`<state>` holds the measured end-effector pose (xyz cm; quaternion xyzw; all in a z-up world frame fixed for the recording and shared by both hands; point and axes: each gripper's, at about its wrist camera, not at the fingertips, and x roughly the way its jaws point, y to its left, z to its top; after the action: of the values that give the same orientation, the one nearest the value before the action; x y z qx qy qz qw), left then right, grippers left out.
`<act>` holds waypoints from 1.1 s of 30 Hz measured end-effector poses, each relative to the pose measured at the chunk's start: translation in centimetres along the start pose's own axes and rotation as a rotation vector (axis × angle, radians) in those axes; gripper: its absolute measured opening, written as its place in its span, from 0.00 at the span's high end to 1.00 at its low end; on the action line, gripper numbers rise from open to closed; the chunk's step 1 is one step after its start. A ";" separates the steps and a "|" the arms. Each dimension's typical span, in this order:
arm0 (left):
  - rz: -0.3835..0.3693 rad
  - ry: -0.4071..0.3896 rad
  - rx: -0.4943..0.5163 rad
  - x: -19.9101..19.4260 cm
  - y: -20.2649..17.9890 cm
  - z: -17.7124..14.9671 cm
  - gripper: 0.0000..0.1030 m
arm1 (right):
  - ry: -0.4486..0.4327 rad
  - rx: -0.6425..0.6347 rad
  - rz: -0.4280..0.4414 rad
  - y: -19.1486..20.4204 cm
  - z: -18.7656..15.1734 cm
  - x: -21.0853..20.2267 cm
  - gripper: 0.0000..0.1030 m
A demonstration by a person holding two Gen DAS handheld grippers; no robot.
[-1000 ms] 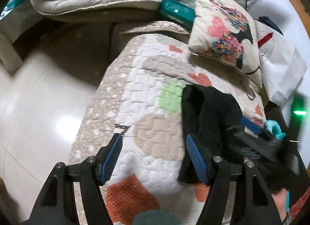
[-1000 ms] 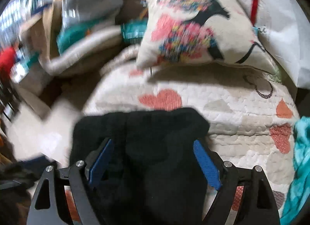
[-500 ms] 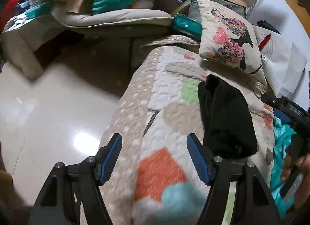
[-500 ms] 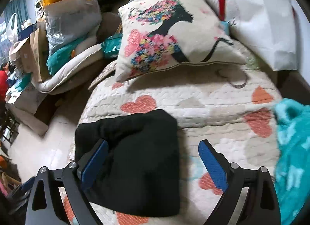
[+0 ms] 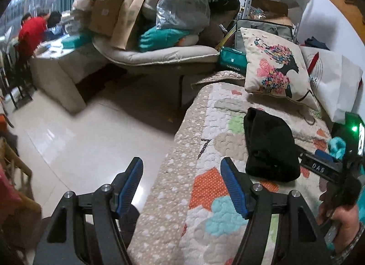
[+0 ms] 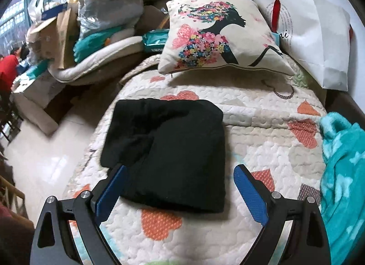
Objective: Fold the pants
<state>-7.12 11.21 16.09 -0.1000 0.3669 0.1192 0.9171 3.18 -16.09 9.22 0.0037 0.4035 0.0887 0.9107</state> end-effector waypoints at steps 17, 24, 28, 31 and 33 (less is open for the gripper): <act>-0.050 0.116 0.024 -0.1 -8.1 -0.8 0.29 | -0.179 0.456 0.057 -12.7 -4.2 -8.7 0.05; -0.039 0.086 0.062 1.3 -8.7 -0.3 0.29 | -0.126 0.387 0.051 -10.8 -4.5 -7.0 0.05; -0.055 0.106 0.089 3.2 -9.7 0.2 0.29 | -0.092 0.320 0.067 -8.9 -4.7 -6.0 0.05; -0.060 0.114 0.114 4.5 -10.5 0.3 0.29 | -0.087 0.244 0.045 -7.4 -4.8 -5.4 0.05; -0.061 0.119 0.140 5.1 -11.0 0.1 0.29 | -0.085 0.205 0.031 -6.6 -4.8 -5.2 0.05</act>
<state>-0.25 1.55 13.65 -0.0538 0.4249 0.0591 0.9017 -2.73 -23.72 9.24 0.1069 0.3713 0.0607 0.9204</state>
